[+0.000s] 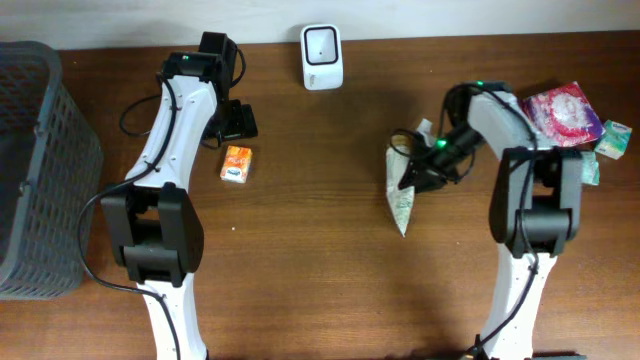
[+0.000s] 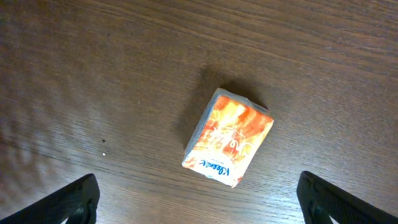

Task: Scan the item barcode
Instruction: 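Lift and reorient the white tube with the right gripper, then raise the white tube up to the white scanner with the right gripper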

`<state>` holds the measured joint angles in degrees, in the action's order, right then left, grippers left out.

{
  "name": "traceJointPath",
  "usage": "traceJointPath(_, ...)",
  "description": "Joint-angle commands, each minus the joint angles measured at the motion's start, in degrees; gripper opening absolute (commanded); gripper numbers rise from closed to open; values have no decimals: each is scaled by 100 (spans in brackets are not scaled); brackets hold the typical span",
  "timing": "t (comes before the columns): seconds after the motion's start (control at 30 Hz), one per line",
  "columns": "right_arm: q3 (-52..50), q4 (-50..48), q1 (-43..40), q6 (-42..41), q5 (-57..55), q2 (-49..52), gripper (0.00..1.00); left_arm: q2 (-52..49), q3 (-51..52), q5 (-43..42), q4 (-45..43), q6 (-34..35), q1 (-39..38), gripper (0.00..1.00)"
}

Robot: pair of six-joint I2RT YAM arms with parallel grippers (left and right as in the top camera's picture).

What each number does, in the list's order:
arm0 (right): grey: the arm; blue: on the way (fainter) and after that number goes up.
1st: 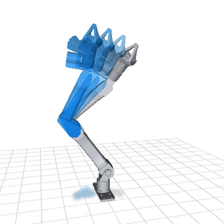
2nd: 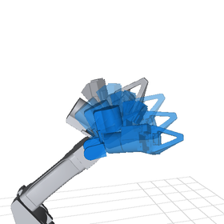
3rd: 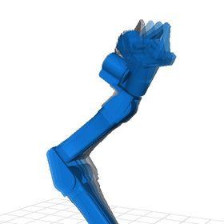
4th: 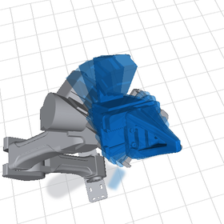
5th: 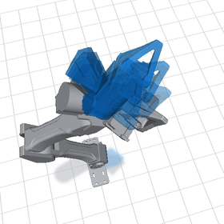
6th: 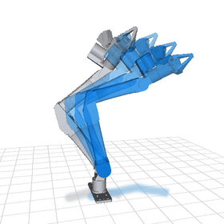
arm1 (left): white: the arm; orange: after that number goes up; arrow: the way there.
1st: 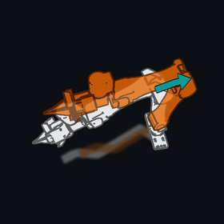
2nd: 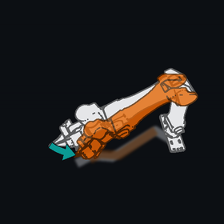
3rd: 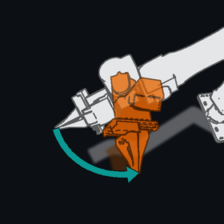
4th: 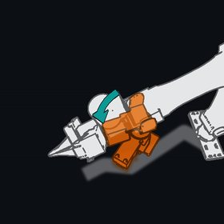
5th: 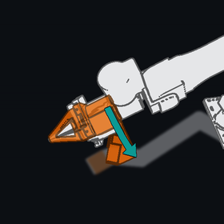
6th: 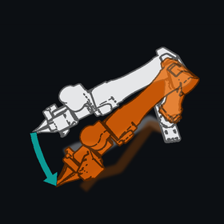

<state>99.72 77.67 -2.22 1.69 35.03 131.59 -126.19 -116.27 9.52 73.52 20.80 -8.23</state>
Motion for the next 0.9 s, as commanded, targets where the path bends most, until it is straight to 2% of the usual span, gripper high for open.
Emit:
traceJointPath(0.0,422,483,-595,-236,-901,-74,41,20,-72,61,7,-2,-22,99)
traceJointPath(0.07,1473,1434,-619,-59,-1300,-74,62,20,-72,61,7,-2,-17,99)
traceJointPath(0.13,1644,1624,-352,13,-1340,-74,88,20,-72,61,7,-2,-26,99)
traceJointPath(0.2,1606,1547,-101,24,-1637,-72,88,20,-72,61,7,-4,-22,99)
traceJointPath(0.27,1578,1491,4,-48,-1738,-72,83,20,-72,61,7,-2,-22,99)
traceJointPath(0.37,1285,1478,-87,-166,-2350,-72,87,20,-72,61,7,-4,-24,99)
traceJointPath(0.43,973,1228,-227,-11,-2243,-72,87,20,-72,61,7,-2,-22,99)
traceJointPath(0.5,640,916,-284,669,-1377,-72,86,20,-72,61,7,-2,-22,99)
traceJointPath(0.53,546,828,-284,688,-1272,-72,86,20,-72,61,7,-2,-22,99)
traceJointPath(0.63,20,389,-269,686,-1226,-72,77,20,-72,61,7,-4,-22,99)
traceJointPath(0.67,-280,136,-269,686,-1095,-72,63,20,-72,61,7,-4,-22,99)
traceJointPath(0.7,-424,-28,-269,686,-1075,-72,44,20,-72,61,7,-4,-22,99)
traceJointPath(0.73,-461,-125,-269,686,-896,-72,16,20,-72,61,9,-4,-20,99)
traceJointPath(0.77,-402,-103,-269,684,-669,-72,4,20,-72,61,7,-2,-22,99)
traceJointPath(0.87,350,216,-264,798,575,-87,4,20,-72,61,9,-2,-22,99)
